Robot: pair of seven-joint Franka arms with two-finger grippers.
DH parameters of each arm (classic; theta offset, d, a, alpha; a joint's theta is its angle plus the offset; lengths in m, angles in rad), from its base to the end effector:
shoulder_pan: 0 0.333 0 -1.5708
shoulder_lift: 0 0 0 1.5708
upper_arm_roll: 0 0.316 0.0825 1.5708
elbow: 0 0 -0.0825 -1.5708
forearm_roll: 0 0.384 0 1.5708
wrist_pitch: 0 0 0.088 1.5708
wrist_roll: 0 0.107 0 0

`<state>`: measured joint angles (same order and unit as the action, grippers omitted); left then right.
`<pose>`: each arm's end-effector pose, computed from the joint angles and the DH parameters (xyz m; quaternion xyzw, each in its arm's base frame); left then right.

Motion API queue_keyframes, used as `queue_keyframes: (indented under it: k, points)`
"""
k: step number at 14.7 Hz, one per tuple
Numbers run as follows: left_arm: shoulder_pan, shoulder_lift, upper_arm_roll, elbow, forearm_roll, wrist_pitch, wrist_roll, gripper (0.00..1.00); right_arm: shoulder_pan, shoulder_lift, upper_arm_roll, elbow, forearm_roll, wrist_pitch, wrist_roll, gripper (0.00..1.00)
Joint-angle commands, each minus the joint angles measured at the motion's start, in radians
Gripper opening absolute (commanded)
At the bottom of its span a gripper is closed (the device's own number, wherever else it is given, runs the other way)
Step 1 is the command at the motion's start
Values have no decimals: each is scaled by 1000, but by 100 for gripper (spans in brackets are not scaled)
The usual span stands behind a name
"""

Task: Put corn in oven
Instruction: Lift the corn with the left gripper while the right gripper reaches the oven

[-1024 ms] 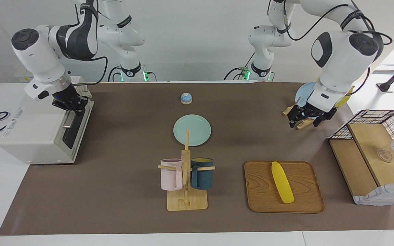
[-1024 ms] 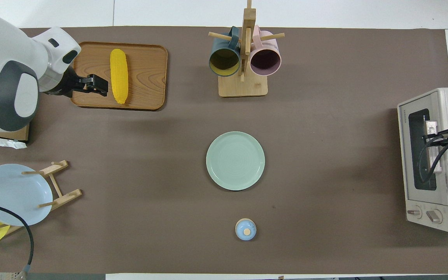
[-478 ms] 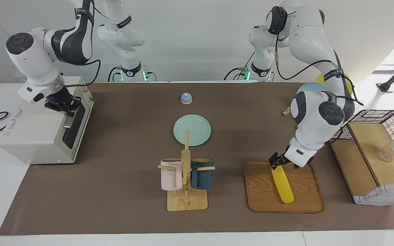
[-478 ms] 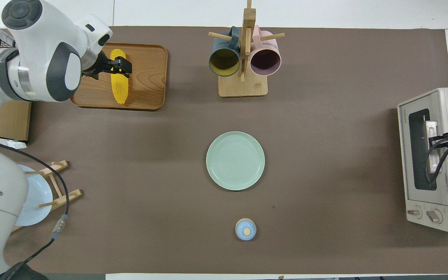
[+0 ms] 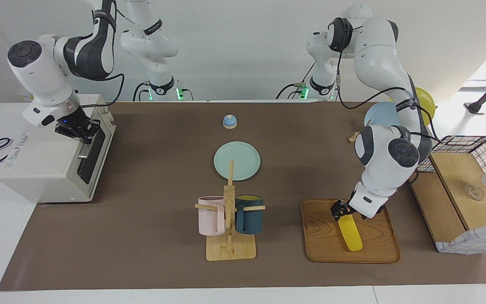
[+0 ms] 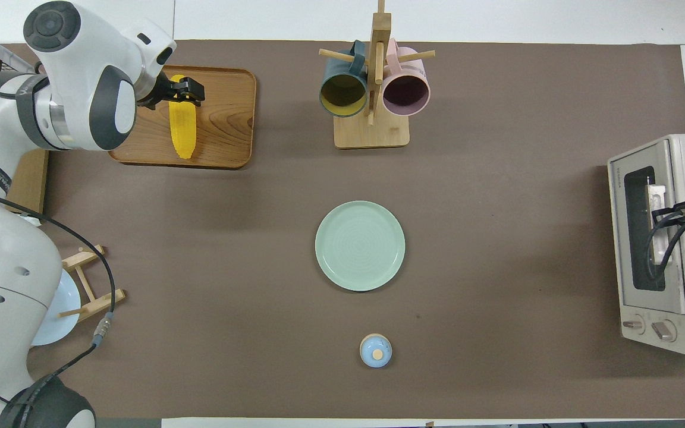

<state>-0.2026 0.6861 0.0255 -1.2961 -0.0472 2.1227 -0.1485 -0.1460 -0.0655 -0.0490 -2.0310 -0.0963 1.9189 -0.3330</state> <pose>0.7381 -0.1390 0.3538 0.9974 -0.0068 0.0673 0.0243 0.5194 -0.1099 0.4715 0.9951 0.0864 -0.0338 0.0357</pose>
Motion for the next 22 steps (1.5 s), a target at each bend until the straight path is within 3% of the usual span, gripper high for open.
queue_keyframes:
  k: [1,5,10,12,14,15,19,20,22]
  points:
    - [6,38,5,31,1,43,-9,100,11,-2,5,-54,15,41,-17,0]
    - [3,107,5,43,0,95,-11,100,63,15,6,-133,21,181,17,0]
    - [6,112,5,44,-5,115,-9,100,131,65,6,-138,46,232,109,0]
    - [6,112,5,44,-5,111,-9,95,131,101,6,-150,46,280,109,0]
    - [5,112,8,44,-5,102,-9,83,132,104,6,-207,46,374,111,0]
    - [3,112,8,44,-2,100,-9,72,144,98,6,-233,46,400,121,0]
    - [3,110,8,47,0,68,-9,5,189,119,8,-287,46,497,206,0]
    - [3,109,8,60,-5,54,-9,0,190,130,8,-297,46,521,221,0]
    - [-1,78,5,63,-17,8,-23,0,191,167,8,-298,46,543,230,0]
